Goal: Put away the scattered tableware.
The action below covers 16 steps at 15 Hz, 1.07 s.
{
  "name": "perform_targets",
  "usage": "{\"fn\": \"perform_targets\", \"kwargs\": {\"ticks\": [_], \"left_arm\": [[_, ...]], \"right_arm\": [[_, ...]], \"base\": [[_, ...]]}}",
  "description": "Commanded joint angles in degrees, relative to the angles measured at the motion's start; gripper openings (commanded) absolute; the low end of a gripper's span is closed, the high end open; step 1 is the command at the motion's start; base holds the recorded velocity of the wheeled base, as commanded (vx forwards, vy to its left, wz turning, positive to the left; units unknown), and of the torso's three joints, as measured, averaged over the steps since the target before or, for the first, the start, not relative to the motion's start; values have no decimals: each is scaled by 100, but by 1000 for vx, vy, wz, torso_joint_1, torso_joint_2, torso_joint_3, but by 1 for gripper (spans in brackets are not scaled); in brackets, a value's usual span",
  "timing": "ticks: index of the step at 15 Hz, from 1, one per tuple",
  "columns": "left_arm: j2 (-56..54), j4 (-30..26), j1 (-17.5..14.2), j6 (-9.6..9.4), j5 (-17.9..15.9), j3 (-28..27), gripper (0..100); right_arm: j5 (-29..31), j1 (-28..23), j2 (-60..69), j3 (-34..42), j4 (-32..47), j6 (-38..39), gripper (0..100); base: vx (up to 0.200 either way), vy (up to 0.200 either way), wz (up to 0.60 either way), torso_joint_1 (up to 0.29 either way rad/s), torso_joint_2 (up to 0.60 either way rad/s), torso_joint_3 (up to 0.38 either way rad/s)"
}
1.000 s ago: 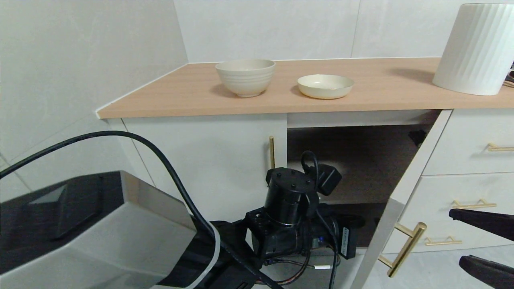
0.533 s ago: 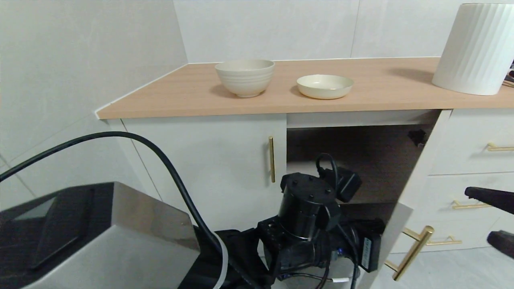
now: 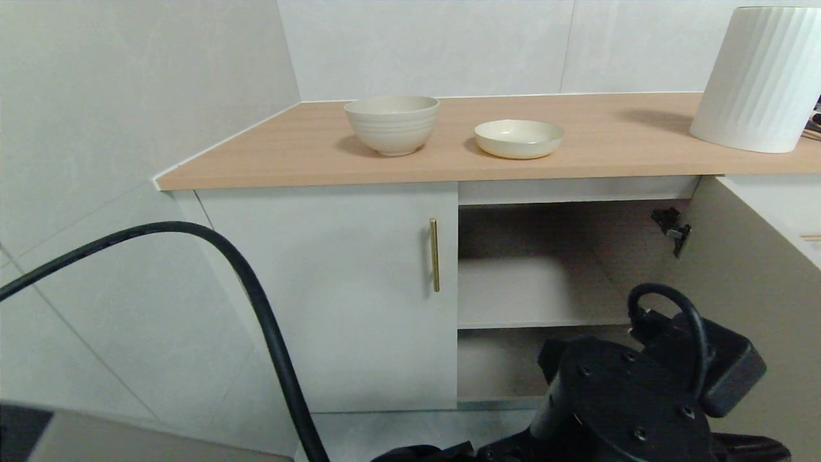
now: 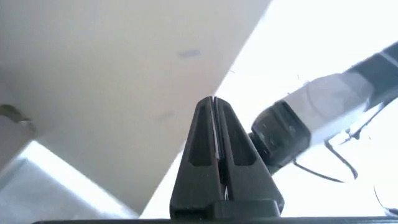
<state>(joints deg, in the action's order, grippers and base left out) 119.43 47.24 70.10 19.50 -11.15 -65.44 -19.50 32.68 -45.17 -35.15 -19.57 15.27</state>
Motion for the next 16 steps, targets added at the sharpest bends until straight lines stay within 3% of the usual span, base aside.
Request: {"fn": "perform_targets", "kwargs": {"ticks": [1,3,7,8,9,11,13,16], "left_arm": [[-412,5,-356,1,131,198,0],[-948,-4,-972,-17,140,638,0],[-2512,-452,-2914,-694,140,1868,0],[-2961,-611,-3265,-711,166,2167,0],[-3251,-742,-3485,-720,175,2360,0],[-4218,-1665,-4083,-799,219,2844,0],[-4824,-2509,-4584,-913,210,2914,0],[-4938,-2702,-4786,-949,193,2809,0]], "right_arm": [[-1,10,-27,-1,-3,2,100],[8,1,-221,17,5,2,100],[17,-113,-1530,-194,-39,-51,100],[8,-175,-1820,-326,-12,-139,100],[-1,-201,-1996,-484,-3,-148,100],[8,-236,-2734,-1029,-12,-148,100],[149,-236,-3024,-1240,-3,-130,100],[483,-245,-2884,-1196,137,-139,100]], "base": [[0,0,0,0,0,0],[0,0,0,0,0,0],[0,0,0,0,0,0],[0,0,0,0,0,0],[0,0,0,0,0,0],[0,0,0,0,0,0],[0,0,0,0,0,0],[0,0,0,0,0,0]]}}
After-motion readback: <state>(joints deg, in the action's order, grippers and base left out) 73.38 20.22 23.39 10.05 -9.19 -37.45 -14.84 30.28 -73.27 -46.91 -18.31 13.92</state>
